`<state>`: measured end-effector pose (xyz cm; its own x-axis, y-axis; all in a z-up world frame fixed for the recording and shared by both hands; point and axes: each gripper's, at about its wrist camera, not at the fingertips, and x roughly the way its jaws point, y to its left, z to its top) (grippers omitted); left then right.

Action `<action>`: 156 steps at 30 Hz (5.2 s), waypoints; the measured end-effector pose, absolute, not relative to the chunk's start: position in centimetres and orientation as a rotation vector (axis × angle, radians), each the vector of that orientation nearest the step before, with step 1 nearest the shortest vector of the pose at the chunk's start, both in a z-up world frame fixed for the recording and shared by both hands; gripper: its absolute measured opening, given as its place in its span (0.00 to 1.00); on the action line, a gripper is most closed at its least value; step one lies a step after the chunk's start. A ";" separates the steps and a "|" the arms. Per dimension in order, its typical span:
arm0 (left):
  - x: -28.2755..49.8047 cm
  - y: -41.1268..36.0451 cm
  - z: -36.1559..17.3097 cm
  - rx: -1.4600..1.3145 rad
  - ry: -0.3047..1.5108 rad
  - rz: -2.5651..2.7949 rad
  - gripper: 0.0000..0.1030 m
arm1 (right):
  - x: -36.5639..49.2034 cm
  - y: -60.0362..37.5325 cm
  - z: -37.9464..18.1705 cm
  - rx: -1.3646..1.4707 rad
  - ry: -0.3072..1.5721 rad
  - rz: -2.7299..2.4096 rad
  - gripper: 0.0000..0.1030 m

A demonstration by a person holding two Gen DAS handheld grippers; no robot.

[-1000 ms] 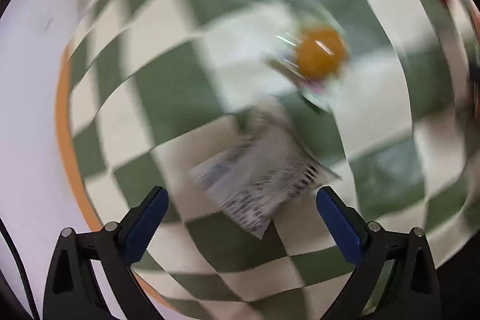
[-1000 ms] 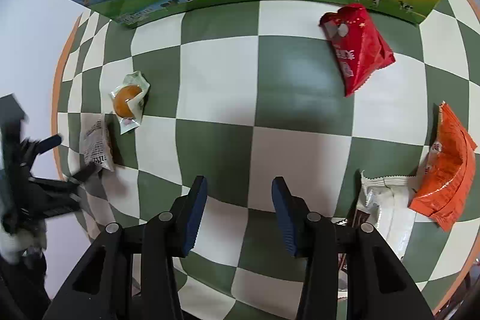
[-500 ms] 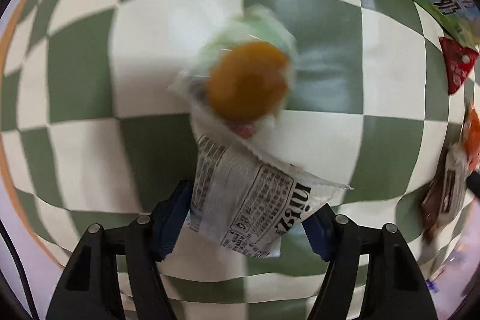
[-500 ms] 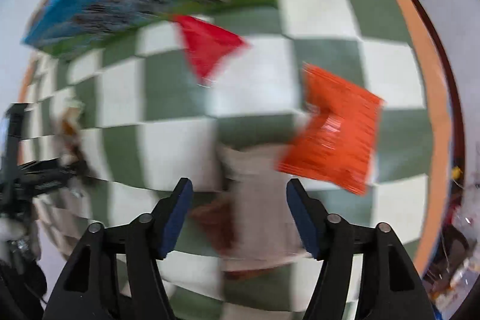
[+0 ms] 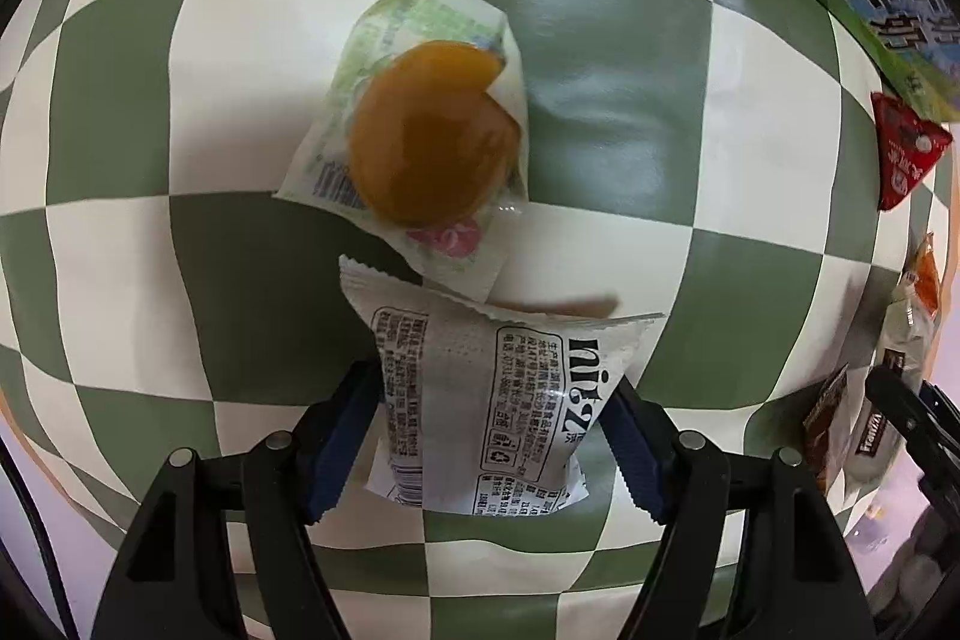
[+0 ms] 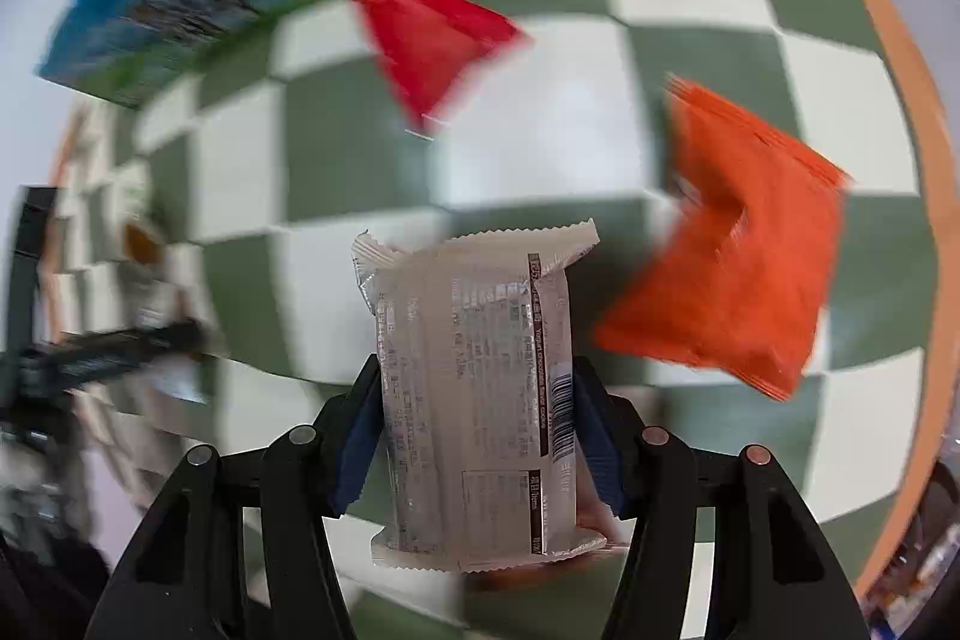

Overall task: Organize snacks
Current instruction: 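Grasp the white bread pack with the left tool while the right tool grasps another white pack, then lift both white packs and carry them over the box, then open both tools to release the white packs into the box, then move both tools back toward the remaining snacks, then grasp the brown cookie pack with the left tool while the right tool grasps the orange-red chip bag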

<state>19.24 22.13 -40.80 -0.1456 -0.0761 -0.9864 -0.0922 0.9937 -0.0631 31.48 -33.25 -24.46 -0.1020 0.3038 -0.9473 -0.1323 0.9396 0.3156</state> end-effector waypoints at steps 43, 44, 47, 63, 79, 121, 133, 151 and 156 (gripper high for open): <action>31.7 8.6 -15.5 -0.070 1.273 -0.247 0.40 | 44.7 -32.1 -5.2 0.247 1.250 0.515 0.55; 33.8 9.2 -17.0 -0.072 1.287 -0.256 0.40 | 46.4 -32.4 -5.1 0.232 1.245 0.502 0.55; 37.7 8.2 -19.0 -0.091 1.355 -0.280 0.40 | 49.7 -32.5 -6.0 0.203 1.261 0.468 0.55; 42.4 4.6 -26.5 -0.064 1.561 -0.286 0.74 | 54.2 -33.0 -13.7 0.119 1.440 0.348 0.93; 40.1 6.6 -23.3 0.021 1.401 -0.190 1.00 | 52.8 -33.4 -13.4 0.069 1.413 0.292 0.95; 20.6 14.7 -31.9 0.051 1.421 0.057 1.00 | 34.3 -31.8 -20.1 0.077 1.569 0.342 0.95; 18.0 18.4 -39.8 -0.028 1.574 0.178 1.00 | 33.0 -28.5 -29.9 0.005 1.709 0.252 1.00; 18.7 18.8 -31.6 -0.126 1.454 0.106 1.00 | 35.2 -38.0 -19.0 0.291 1.542 0.184 0.80; 19.8 13.2 -33.6 -0.107 1.546 -0.026 1.00 | 37.1 -42.6 -22.3 0.266 1.638 0.069 0.80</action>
<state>19.79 13.19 -33.60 0.0260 -0.0842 -0.9961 -0.0506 0.9951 -0.0854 37.15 -42.61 -22.28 -0.0625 0.2135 -0.9749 0.1303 0.9702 0.2041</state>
